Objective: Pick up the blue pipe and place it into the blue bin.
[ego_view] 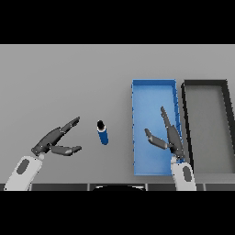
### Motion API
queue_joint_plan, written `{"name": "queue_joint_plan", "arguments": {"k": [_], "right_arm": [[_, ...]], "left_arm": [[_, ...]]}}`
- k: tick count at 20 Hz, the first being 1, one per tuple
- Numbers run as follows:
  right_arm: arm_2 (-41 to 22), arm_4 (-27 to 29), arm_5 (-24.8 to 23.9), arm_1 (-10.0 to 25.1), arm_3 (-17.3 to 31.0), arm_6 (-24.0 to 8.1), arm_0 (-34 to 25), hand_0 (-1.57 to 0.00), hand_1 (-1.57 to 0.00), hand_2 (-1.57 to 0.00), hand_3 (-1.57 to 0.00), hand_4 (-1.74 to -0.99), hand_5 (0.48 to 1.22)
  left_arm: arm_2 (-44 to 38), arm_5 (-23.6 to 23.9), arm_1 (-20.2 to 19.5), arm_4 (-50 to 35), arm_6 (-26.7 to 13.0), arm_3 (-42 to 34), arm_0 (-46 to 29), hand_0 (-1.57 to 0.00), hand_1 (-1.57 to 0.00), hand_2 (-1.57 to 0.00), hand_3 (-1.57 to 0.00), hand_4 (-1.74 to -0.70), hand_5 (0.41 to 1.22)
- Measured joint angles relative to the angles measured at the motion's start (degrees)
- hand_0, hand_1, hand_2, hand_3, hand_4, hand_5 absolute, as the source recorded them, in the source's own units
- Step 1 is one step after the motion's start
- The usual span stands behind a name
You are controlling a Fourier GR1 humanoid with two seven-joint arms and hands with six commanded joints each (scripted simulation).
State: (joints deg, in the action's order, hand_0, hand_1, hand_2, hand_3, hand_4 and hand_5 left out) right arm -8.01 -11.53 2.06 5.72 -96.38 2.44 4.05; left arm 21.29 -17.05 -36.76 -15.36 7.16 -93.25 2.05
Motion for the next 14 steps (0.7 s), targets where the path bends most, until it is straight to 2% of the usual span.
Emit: {"name": "queue_joint_plan", "arguments": {"k": [2,3,6,9,14], "right_arm": [[-0.2,0.0,-0.2,-0.3,-0.4,0.4,0.5,0.00,0.00,0.00,0.00,-1.217,0.615],[-0.3,-0.2,-0.2,-0.4,-0.3,-0.4,-0.1,0.00,0.00,0.00,0.00,-1.221,0.618],[-0.6,-0.4,-0.6,-1.1,-0.9,0.0,1.1,0.00,0.00,0.00,0.00,-1.228,0.621],[-0.6,-0.6,-0.9,-1.0,-2.2,0.0,2.1,0.00,0.00,0.00,0.00,-1.229,0.622],[-1.1,-0.9,-0.9,-1.2,-3.1,-1.1,2.4,0.00,0.00,0.00,0.00,-1.208,0.608]], "left_arm": [[2.1,1.6,1.9,2.7,-0.6,-1.2,-0.1,0.00,0.00,0.00,0.00,-1.18,0.475],[3.0,1.9,2.6,3.6,-1.7,-1.3,0.5,0.00,0.00,0.00,0.00,-1.18,0.469],[4.8,3.2,5.3,6.2,-1.3,-0.6,1.1,0.00,0.00,0.00,0.00,-1.19,0.463],[6.3,3.5,9.1,7.4,-2.5,3.2,3.2,0.00,0.00,0.00,0.00,-1.21,0.468],[7.7,3.6,15.5,8.1,-3.4,9.2,7.0,0.00,0.00,0.00,0.00,-1.17,0.464]]}}
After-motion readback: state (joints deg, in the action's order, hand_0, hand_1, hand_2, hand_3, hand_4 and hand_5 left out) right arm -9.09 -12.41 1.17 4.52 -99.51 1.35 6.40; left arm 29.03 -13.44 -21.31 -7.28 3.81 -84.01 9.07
